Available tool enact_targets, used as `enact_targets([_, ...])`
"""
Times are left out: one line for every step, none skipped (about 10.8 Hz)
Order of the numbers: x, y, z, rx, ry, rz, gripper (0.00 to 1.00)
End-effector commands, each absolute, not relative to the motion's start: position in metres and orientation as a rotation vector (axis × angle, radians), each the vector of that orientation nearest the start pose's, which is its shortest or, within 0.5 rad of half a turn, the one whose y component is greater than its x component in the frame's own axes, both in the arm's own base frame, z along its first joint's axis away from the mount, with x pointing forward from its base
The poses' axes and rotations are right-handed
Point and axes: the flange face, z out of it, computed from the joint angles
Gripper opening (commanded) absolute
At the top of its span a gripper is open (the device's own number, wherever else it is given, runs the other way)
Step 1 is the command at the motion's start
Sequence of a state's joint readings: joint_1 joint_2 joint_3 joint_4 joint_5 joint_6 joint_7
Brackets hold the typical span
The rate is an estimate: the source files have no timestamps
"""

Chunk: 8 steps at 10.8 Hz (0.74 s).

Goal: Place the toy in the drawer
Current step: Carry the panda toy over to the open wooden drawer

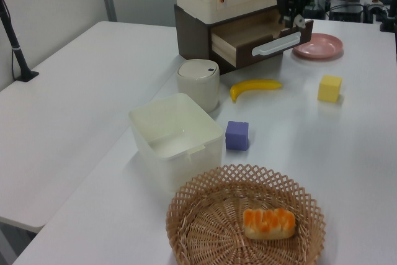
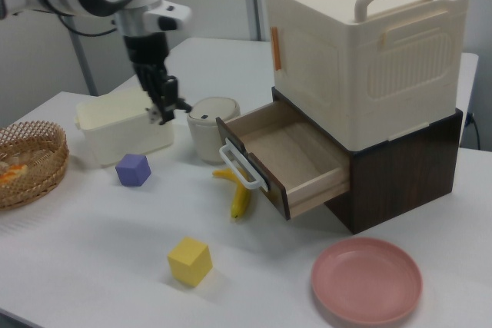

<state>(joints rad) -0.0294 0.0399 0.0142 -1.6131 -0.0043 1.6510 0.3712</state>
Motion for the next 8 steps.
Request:
enact_targets([0.616, -0.056, 0.562, -3.074, 0.638, -0.05, 0.02])
enact_targets([0.632, -0.07, 0.548, -3.067, 0.655, -0.115, 0.02])
enact_targets([0.644, -0.087, 0.54, -3.053, 0.688, -0.182, 0.02])
enact_targets([0.654, -0.103, 0.534, -3.044, 0.725, -0.221, 0.02])
enact_targets([0.66, -0.119, 0.532, -3.041, 0.759, -0.244, 0.03])
enact_targets([0.664, -0.123, 0.523, -3.043, 0.768, -0.245, 0.05])
enact_targets([0.67, -0.125, 0.516, -3.041, 0.769, -0.269, 0.05])
enact_targets([0.672, -0.133, 0.509, -3.04, 0.789, -0.275, 0.05])
